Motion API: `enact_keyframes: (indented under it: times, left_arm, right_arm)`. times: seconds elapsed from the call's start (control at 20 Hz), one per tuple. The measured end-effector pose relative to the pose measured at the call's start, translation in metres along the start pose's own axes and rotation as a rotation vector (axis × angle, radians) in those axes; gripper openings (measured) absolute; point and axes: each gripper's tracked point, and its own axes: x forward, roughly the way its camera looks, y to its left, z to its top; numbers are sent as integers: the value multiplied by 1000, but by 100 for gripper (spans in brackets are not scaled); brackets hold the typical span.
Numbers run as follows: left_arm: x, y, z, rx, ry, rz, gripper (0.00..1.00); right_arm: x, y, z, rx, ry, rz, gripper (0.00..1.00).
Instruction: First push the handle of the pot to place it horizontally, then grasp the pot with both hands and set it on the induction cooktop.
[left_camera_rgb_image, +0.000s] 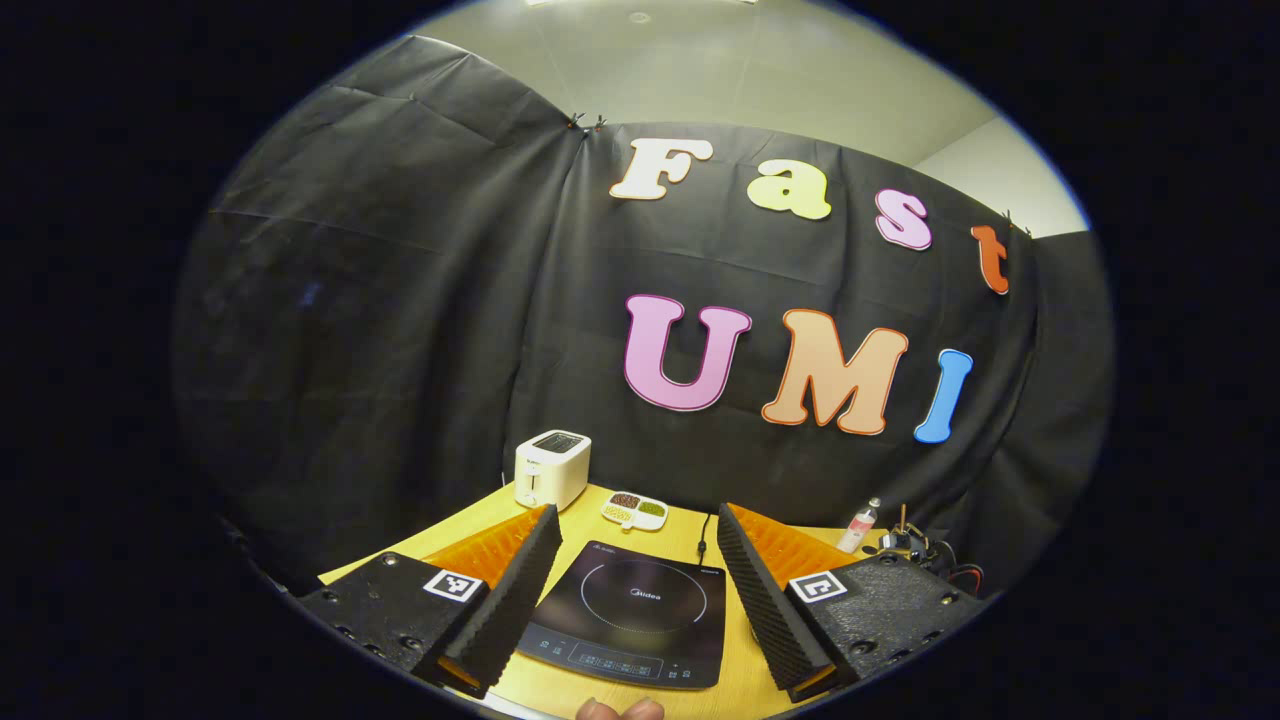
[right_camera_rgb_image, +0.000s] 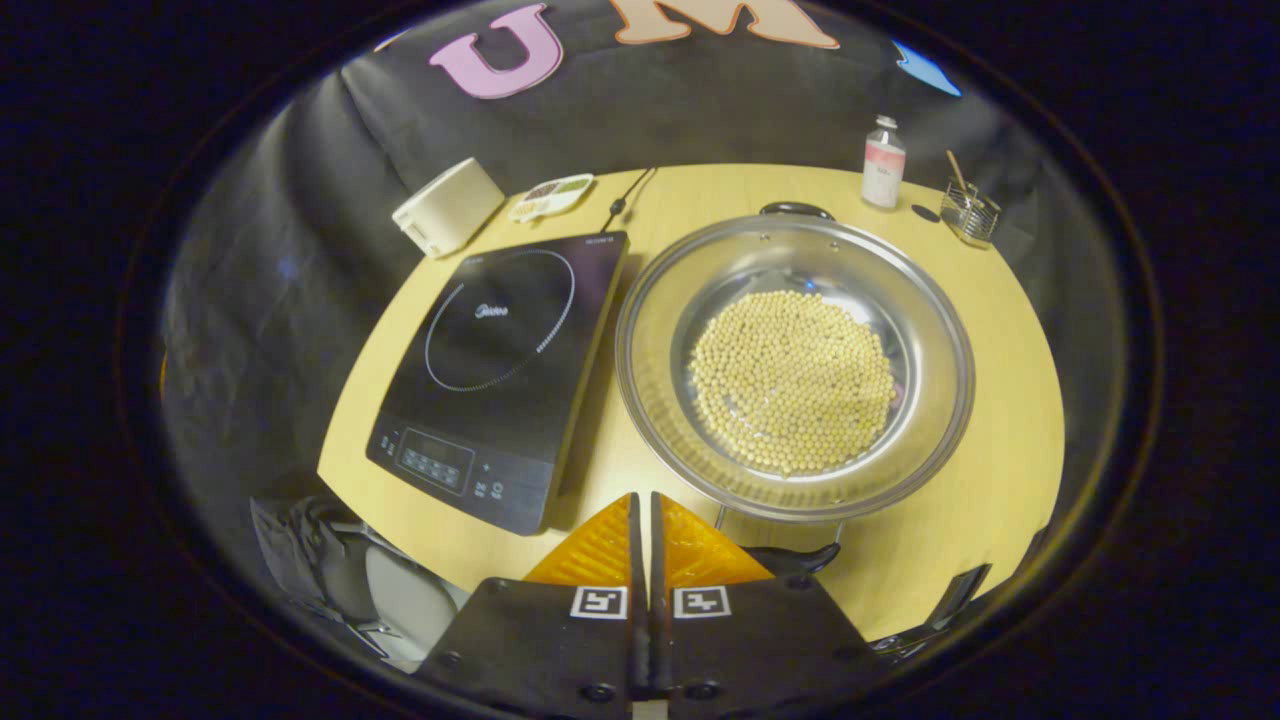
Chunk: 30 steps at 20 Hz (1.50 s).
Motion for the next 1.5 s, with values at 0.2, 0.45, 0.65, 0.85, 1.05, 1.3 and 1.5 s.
enact_keyframes:
  times: [0.2,0.45,0.65,0.85,1.05,1.3,1.5]
  left_arm:
    - [-2,7,1,6,-3,14,96]
    - [-1,6,0,-1,-3,9,96]
    - [-2,4,0,-9,-4,-3,96]
    - [-2,4,-4,-27,4,-13,96]
    - [-2,7,-6,-39,6,-9,92]
    - [-2,8,-4,-32,-3,16,92]
    - [-2,2,-8,-38,-2,38,96]
  right_arm:
    - [11,-12,-5,-5,32,-41,0]
    - [11,-28,-7,32,43,-68,3]
    - [7,-45,-11,9,55,-107,3]
    - [2,-62,-16,25,63,-143,3]
    - [-4,-79,-21,42,73,-177,3]
    - [-5,-106,-21,85,84,-212,3]
    - [-9,-131,-19,128,80,-241,3]
